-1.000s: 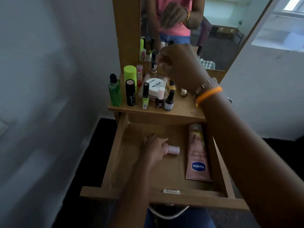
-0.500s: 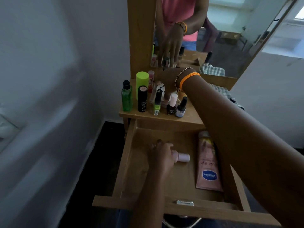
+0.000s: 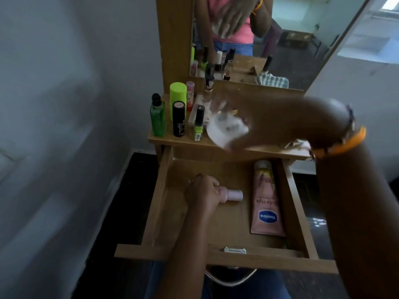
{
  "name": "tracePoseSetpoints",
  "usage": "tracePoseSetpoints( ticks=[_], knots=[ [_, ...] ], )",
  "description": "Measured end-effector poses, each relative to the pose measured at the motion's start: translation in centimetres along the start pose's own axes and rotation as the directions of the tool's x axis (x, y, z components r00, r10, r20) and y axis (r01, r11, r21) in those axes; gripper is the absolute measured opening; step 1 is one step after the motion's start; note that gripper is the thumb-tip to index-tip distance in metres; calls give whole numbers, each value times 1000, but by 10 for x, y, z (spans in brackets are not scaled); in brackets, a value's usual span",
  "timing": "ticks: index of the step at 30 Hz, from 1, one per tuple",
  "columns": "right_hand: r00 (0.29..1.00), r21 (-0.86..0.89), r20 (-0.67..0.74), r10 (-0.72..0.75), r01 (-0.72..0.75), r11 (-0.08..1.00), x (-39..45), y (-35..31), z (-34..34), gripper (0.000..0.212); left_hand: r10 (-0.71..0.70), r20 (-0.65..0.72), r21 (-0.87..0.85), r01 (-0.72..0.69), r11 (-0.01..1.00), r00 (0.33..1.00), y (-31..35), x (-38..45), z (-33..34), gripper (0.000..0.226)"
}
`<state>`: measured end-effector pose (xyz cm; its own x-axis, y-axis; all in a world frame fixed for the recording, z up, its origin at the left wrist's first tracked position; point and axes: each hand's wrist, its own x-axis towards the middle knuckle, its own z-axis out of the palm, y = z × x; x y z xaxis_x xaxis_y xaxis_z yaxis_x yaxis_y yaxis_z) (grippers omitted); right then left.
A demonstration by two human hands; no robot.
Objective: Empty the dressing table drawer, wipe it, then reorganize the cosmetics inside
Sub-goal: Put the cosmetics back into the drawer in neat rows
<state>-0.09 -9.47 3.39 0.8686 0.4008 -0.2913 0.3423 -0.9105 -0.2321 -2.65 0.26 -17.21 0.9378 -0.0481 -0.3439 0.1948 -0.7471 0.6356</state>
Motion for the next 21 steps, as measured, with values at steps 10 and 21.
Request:
tracePoseSetpoints(
  ticks=[10, 21],
  knots=[
    [982, -23, -33, 188, -189, 982, 32, 87, 176, 67, -49, 35, -18, 50, 999, 998, -1, 7, 5, 31],
    [961, 72, -184, 208, -198, 978, 24, 92, 178, 60, -4, -42, 10, 4, 1000, 999, 2, 8, 6, 29]
  ],
)
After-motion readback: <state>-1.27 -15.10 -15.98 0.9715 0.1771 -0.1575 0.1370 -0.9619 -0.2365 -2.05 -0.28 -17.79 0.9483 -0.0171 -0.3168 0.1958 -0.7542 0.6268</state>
